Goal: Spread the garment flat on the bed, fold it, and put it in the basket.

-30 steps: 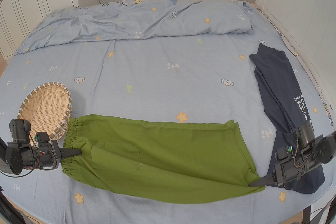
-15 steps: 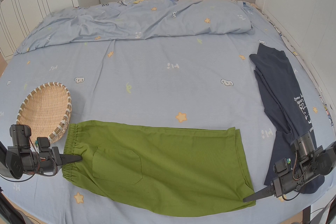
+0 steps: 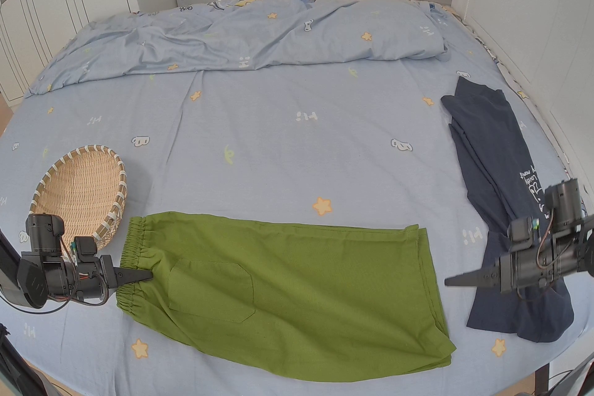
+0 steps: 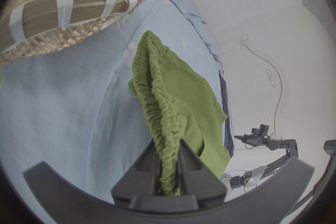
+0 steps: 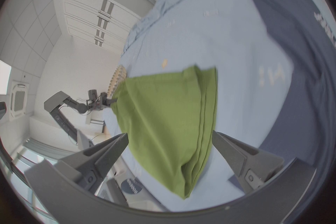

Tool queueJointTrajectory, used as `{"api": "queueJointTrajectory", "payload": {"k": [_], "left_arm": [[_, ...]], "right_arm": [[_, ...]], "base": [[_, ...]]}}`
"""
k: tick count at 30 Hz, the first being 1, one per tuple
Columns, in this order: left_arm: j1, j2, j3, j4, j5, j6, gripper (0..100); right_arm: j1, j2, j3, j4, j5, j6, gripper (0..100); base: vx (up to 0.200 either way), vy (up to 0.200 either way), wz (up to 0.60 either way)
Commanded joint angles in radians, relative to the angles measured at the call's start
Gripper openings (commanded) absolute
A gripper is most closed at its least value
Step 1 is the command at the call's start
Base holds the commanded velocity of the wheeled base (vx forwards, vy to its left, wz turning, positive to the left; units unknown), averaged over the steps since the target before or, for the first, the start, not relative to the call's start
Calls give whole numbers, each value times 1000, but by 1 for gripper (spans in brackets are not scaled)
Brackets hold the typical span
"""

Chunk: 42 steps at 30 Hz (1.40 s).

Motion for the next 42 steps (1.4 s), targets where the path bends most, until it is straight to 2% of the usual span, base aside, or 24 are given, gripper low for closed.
{"api": "queueJointTrajectory", "payload": {"k": [1,4,10,14,19,25,42], "left_arm": [[-5,24,-18,0,1,2,0],[-4,32,-20,0,2,2,0],[1,53,-24,-2,4,4,0],[5,51,-29,-2,2,4,0],[9,53,-32,-2,2,4,0],[9,53,-33,-2,4,4,0],[5,53,-32,-2,5,4,0]], "right_arm": [[-2,-34,-170,1,-77,9,100],[-2,-27,-211,-4,-79,13,100],[20,110,-276,-39,-79,-2,100],[76,225,-241,-191,-91,0,100],[107,306,-216,-266,-115,-2,100],[116,355,-187,-373,-118,0,100],[132,443,-208,-479,-125,9,100]], "base": [[0,0,0],[0,0,0],[0,0,0],[0,0,0],[0,0,0],[0,0,0],[0,0,0]]}}
